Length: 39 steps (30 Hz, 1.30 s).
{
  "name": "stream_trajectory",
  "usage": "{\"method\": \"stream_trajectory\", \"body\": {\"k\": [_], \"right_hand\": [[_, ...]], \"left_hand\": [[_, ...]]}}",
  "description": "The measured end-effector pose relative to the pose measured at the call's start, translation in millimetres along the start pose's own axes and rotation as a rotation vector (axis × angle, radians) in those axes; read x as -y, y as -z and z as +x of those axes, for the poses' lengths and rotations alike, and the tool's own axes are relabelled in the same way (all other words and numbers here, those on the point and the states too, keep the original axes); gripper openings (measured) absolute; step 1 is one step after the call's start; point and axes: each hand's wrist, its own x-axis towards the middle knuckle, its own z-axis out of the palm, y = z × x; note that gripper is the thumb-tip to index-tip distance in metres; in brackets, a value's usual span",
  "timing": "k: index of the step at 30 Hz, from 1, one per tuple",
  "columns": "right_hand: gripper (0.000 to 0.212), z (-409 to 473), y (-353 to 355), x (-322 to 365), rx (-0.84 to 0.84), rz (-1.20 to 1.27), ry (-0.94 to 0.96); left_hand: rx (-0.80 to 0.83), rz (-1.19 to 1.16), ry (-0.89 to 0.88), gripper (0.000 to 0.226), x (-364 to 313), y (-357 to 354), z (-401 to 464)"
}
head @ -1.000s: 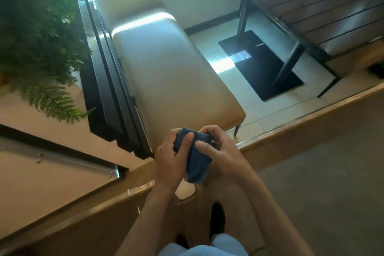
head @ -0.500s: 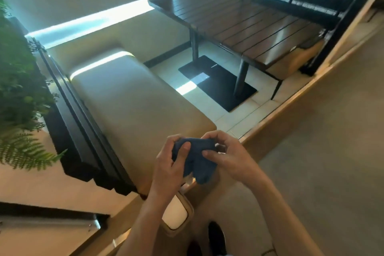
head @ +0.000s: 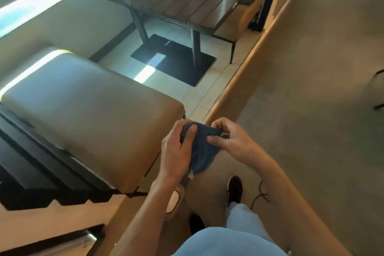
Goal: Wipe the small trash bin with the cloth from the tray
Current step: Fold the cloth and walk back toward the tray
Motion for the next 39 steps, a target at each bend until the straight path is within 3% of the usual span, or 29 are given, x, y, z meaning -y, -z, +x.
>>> {"method": "stream_trajectory", "body": {"k": [6,11,18,28,39], "right_hand": [[0.017,18.1,67.0,-28.3,-0.016,0.143,-0.051],[0.033,42.9,135.9,-37.9,0.014,0.228,-0.118],[0.022,76.3,225.0,-43.2,0.025,0.253,-0.173],[0.012,146.0,328.4,-43.3,-0.165,0.268,-0.173],[0.012,293.0,462.6,-14.1,-0.405,0.289,-0.165]], "left_hand": [[0.060,0.054,0.047,0.024,-4.1,-67.2,42.3],[0.067,0.070,0.128,0.027,-15.1,-130.9,80.8],[0.064,0.108,0.173,0.024,-35.3,-209.1,133.7],[0.125,0.064,0.211,0.016,-53.1,-303.3,246.8],[0.156,-0.048,0.237,0.015,-71.9,-409.4,444.0]]}}
